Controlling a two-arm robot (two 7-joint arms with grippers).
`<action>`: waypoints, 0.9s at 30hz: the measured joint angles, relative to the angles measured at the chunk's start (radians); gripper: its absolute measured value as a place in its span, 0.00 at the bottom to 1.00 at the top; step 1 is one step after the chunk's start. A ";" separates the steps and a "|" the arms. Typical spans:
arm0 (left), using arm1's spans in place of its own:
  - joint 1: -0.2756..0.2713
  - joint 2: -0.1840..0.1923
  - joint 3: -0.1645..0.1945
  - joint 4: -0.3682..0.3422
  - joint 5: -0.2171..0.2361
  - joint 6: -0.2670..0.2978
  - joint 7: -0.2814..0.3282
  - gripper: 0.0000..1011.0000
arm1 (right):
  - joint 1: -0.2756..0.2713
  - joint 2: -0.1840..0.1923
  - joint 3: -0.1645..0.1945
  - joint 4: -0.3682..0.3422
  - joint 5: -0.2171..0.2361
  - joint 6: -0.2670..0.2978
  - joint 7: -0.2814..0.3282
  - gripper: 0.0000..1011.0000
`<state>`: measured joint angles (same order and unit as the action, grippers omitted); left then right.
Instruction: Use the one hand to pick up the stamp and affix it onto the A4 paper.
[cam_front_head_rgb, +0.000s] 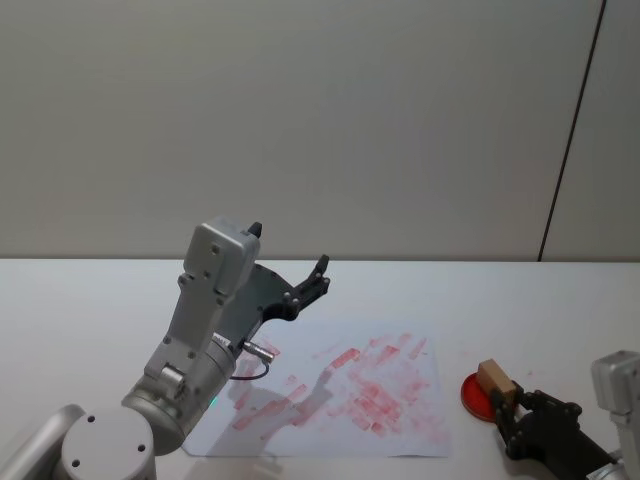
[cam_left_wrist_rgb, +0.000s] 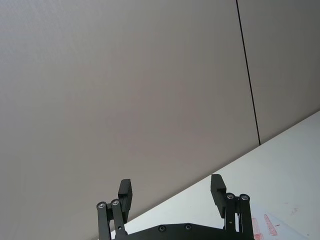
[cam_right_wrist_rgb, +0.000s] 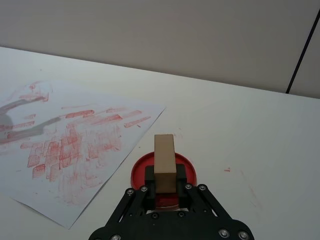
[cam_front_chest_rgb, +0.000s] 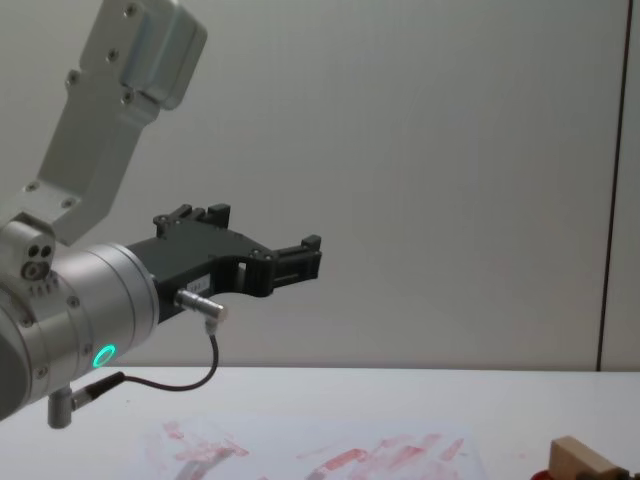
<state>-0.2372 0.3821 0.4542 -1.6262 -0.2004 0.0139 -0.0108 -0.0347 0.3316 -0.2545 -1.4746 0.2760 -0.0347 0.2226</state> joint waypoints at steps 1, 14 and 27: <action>0.000 0.000 0.000 0.000 0.000 0.000 0.000 0.99 | -0.001 -0.001 -0.001 0.000 -0.002 -0.004 -0.001 0.22; 0.000 0.000 0.000 0.000 0.000 0.000 0.000 0.99 | -0.012 -0.010 -0.017 -0.047 -0.049 -0.072 0.007 0.22; 0.000 0.000 0.000 0.000 0.000 0.000 0.000 0.99 | 0.015 -0.041 -0.044 -0.081 -0.085 -0.016 0.079 0.22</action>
<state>-0.2372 0.3821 0.4542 -1.6262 -0.2004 0.0139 -0.0109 -0.0201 0.2907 -0.2985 -1.5554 0.1907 -0.0510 0.3013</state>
